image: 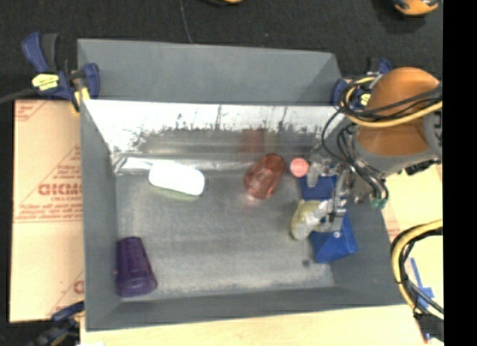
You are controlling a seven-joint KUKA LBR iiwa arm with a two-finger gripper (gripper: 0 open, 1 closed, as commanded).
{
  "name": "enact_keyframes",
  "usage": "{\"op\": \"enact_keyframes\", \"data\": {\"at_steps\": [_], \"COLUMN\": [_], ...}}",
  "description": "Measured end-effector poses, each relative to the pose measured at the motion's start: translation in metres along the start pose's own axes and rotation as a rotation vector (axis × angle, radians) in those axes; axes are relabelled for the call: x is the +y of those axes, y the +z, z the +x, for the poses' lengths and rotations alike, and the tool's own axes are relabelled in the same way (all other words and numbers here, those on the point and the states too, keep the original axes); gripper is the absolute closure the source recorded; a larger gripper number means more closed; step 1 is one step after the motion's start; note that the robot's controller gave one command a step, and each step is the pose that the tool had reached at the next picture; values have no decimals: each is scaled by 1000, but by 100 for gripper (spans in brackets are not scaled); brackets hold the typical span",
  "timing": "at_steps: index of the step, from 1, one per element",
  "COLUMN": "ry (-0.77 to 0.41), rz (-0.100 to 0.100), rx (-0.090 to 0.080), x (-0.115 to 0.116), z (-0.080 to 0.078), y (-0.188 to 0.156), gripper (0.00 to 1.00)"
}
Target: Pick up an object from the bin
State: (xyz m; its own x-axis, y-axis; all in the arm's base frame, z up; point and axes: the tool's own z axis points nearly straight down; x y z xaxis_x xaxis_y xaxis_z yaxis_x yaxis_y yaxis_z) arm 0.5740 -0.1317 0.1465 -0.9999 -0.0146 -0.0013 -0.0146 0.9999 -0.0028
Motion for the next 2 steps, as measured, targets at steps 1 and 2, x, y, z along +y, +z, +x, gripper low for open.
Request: {"op": "enact_keyframes", "data": {"at_steps": [1, 2], "ry": [0, 4], "rz": [0, 3], "rx": [0, -3], "x": [0, -6], "z": [0, 3], "y": [0, 38], "gripper": [0, 0]}}
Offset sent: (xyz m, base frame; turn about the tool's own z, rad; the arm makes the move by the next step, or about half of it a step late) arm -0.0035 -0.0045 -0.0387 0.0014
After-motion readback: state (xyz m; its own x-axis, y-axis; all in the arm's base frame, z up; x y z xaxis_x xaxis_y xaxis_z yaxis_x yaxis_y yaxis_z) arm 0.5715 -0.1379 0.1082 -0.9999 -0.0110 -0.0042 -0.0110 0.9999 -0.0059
